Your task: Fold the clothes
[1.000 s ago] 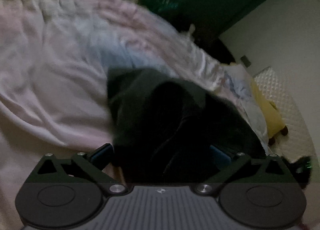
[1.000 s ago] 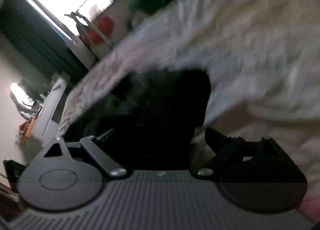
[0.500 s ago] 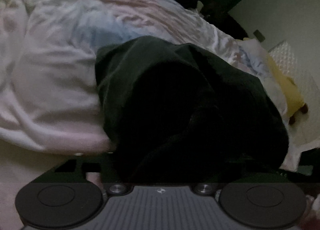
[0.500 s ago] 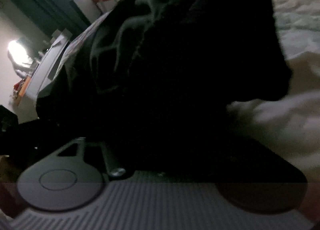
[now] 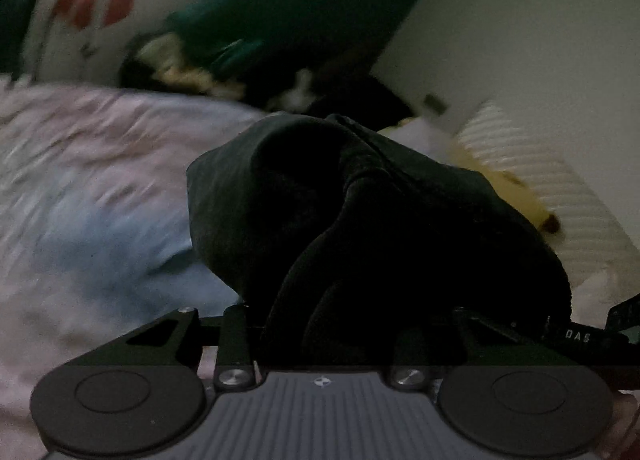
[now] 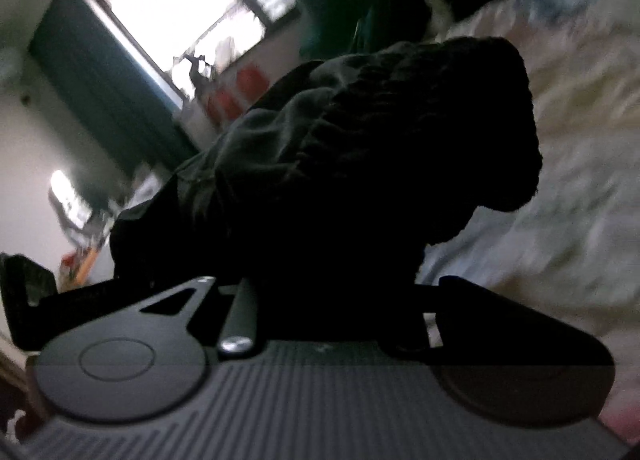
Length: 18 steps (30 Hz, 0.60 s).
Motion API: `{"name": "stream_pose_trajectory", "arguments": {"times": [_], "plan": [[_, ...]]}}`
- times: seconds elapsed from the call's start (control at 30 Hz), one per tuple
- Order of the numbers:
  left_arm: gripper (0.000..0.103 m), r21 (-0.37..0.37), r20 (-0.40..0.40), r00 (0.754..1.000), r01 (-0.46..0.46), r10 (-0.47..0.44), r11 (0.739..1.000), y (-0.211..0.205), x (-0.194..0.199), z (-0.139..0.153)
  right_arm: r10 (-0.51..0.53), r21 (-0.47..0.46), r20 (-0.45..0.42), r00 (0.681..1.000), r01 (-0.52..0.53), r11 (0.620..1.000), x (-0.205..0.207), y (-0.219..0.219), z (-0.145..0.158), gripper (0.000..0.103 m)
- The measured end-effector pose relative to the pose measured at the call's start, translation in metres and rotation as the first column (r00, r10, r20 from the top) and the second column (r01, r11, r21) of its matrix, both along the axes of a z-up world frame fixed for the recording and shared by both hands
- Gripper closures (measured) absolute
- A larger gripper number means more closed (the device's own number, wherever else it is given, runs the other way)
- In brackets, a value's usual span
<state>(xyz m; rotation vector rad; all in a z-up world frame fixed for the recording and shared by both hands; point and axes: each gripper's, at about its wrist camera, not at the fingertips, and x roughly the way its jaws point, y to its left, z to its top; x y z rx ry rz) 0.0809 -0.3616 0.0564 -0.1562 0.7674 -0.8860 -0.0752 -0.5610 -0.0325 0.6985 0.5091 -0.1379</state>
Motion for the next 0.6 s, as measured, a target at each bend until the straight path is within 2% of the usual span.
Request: {"name": "stream_pose_trajectory", "arguments": {"times": [0.13, 0.27, 0.3, 0.37, 0.5, 0.53, 0.6], "plan": [[0.066, -0.031, 0.048, 0.997, 0.065, -0.063, 0.997, -0.079, 0.009, 0.014, -0.104, -0.029, 0.036, 0.994, 0.105, 0.994, -0.009, -0.049, 0.011, 0.077], [0.065, -0.025, 0.050, 0.991, 0.124, -0.122, 0.992, -0.144, 0.032, -0.007, -0.206, -0.055, 0.075, 0.976, 0.210, 0.976, -0.018, -0.097, 0.022, 0.077], [0.065, -0.017, 0.044, 0.990, 0.135, -0.134, 0.991, -0.156, 0.039, -0.018, -0.225, -0.055, 0.077, 0.971, 0.230, 0.972, -0.018, -0.106, 0.020, 0.076], [0.065, 0.002, 0.022, 0.988, 0.152, -0.152, 0.988, -0.175, 0.052, -0.045, -0.242, -0.028, 0.048, 0.969, 0.244, 0.970, -0.013, -0.107, -0.008, 0.076], [0.065, 0.091, -0.075, 0.982, 0.181, -0.174, 0.979, -0.185, 0.080, -0.128, -0.273, 0.025, -0.011, 0.962, 0.273, 0.962, -0.003, -0.109, -0.063, 0.076], [0.064, 0.121, -0.105, 0.979, 0.186, -0.174, 0.975, -0.184, 0.087, -0.150, -0.280, 0.037, -0.026, 0.960, 0.280, 0.959, 0.000, -0.109, -0.077, 0.076], [0.056, 0.125, -0.117, 0.976, 0.196, -0.182, 0.973, -0.176, 0.095, -0.185, -0.293, 0.063, -0.056, 0.955, 0.296, 0.953, 0.005, -0.110, -0.105, 0.073]]}}
